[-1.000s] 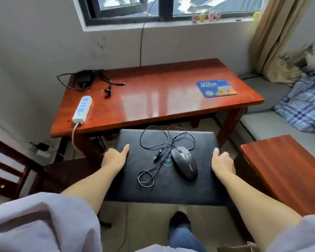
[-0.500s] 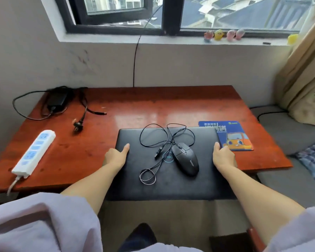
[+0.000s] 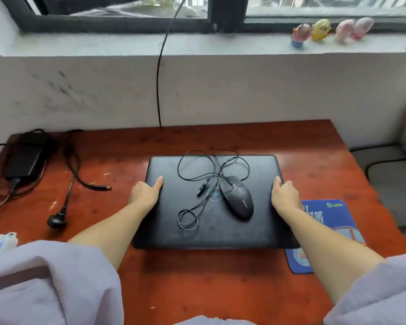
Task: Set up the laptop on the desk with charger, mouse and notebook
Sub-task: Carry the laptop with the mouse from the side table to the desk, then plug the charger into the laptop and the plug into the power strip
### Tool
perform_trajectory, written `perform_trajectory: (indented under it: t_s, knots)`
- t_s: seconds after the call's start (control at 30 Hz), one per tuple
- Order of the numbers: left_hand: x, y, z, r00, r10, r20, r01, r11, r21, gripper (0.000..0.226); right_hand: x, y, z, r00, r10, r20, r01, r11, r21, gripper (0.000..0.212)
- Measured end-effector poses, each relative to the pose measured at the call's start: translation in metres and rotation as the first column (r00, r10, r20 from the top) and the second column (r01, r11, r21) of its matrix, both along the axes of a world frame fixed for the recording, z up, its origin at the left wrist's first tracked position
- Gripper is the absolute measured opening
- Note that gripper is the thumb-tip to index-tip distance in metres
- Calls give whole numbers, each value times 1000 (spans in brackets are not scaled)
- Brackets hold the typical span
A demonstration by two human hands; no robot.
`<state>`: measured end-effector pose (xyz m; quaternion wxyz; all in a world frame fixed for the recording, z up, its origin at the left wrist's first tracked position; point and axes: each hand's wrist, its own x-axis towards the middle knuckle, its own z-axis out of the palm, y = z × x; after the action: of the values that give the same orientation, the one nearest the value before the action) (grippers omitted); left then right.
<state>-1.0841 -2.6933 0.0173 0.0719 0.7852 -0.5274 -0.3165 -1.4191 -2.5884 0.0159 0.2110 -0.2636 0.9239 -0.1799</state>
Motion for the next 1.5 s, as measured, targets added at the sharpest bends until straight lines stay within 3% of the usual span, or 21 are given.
perform_trajectory:
  t_s: [0.33,0.67,0.83,1.0,1.07,1.2,1.33,1.5]
  knots:
    - [-27,-50,-21,991,76,109,-80,996,33,77,-30,-69,-24,985,166,-52,-157,976,152,52]
    - [-12,-37,-28,978,155,137,-151,988,-38,77,-24,-67,-33,876,450,-173,-416,887,200,50]
    - [-13,-38,-22,976,127,175,-123,992,-29,72,-25,-68,-28,859,494,-137,-456,859,233,50]
    - [-11,-39,-13,984,74,159,-89,992,90,70,-24,-72,-13,876,482,10,-463,834,301,53]
    - [-8,-31,-10,988,46,146,-63,991,114,68,-18,-72,-6,876,481,-21,-445,826,346,53]
    - [8,-10,2,987,-35,159,19,995,98,56,5,-91,15,787,533,-310,-486,845,222,42]
    - [35,0,13,980,-111,165,110,994,15,43,60,-120,33,698,604,-385,-638,768,49,37]
    - [86,-5,16,941,-261,217,280,958,-61,34,149,-134,29,544,741,-393,-798,601,29,36]
